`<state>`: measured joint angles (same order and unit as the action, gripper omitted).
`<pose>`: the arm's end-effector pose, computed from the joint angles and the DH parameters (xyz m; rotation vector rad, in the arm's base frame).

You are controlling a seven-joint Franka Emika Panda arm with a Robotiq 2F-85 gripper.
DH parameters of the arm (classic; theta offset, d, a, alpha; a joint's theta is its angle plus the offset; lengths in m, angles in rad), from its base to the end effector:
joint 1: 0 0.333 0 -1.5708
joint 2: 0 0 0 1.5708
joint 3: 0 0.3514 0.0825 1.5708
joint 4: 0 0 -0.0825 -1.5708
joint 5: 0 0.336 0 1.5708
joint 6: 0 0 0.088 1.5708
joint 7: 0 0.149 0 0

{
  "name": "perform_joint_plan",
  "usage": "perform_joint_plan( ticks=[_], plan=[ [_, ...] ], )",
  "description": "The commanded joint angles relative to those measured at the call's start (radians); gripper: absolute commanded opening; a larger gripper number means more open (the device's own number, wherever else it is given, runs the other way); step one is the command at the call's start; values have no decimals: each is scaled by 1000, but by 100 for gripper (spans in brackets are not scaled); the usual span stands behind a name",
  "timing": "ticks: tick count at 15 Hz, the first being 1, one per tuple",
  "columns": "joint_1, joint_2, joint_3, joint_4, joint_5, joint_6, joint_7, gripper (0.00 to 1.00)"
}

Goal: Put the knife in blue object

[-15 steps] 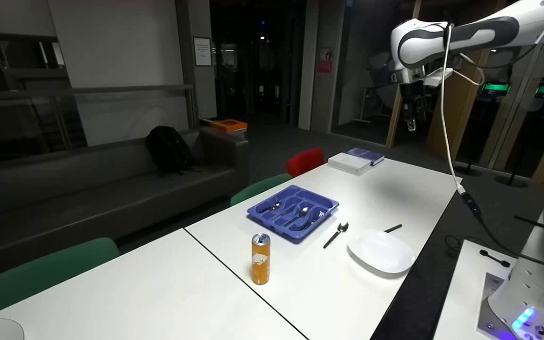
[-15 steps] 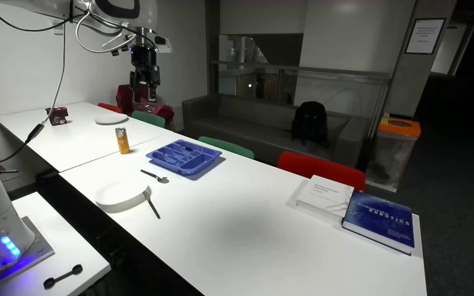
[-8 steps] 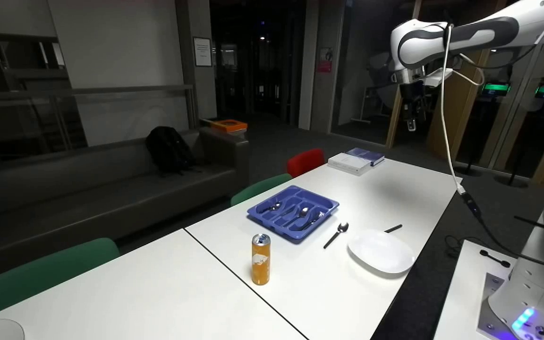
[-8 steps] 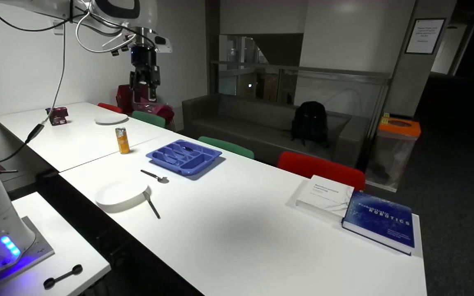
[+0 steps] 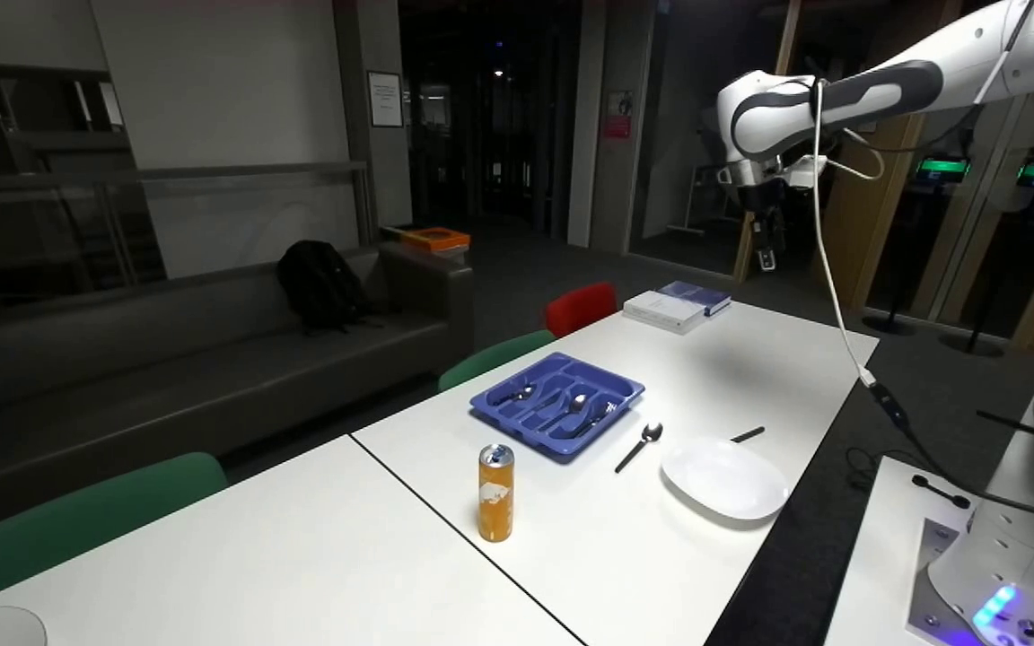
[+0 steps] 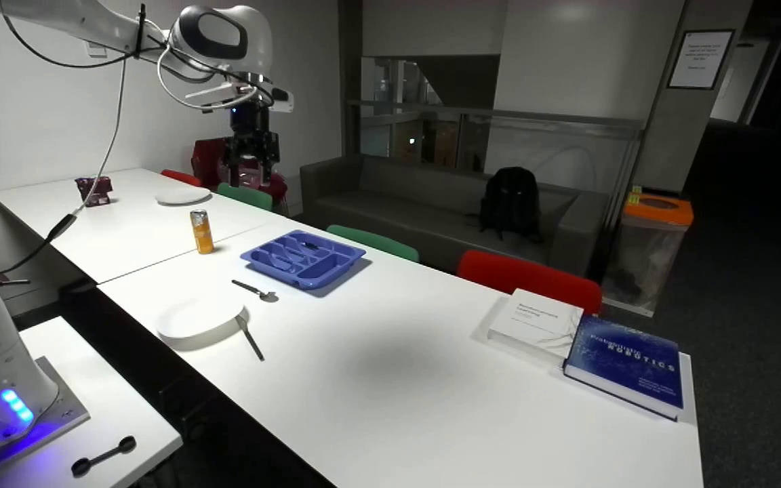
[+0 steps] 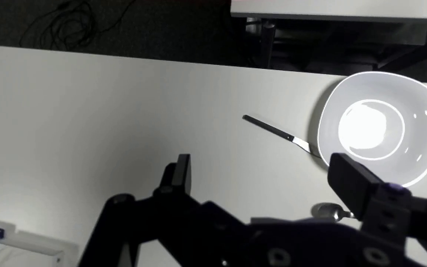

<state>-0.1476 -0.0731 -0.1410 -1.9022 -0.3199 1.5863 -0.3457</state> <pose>0.4217 -0.1755 0.5241 2.8829 0.1488 -0.4751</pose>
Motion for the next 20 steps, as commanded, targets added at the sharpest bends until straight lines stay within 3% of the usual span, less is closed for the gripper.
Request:
perform_joint_plan(
  ticks=[1, 4, 5, 10, 15, 20],
  plan=[
    [-2, 71, -17, -23, 1, 112, -193, 100],
    [-15, 126, -16, -1, 20, 100, -367, 100],
    [-7, 114, -8, -15, 3, 104, -261, 100],
    [-13, 137, -9, -9, 4, 104, -334, 100],
    [8, 163, 18, -46, -116, 273, -449, 100],
    [-11, 184, 19, -133, -129, 408, -546, 100]
  ],
)
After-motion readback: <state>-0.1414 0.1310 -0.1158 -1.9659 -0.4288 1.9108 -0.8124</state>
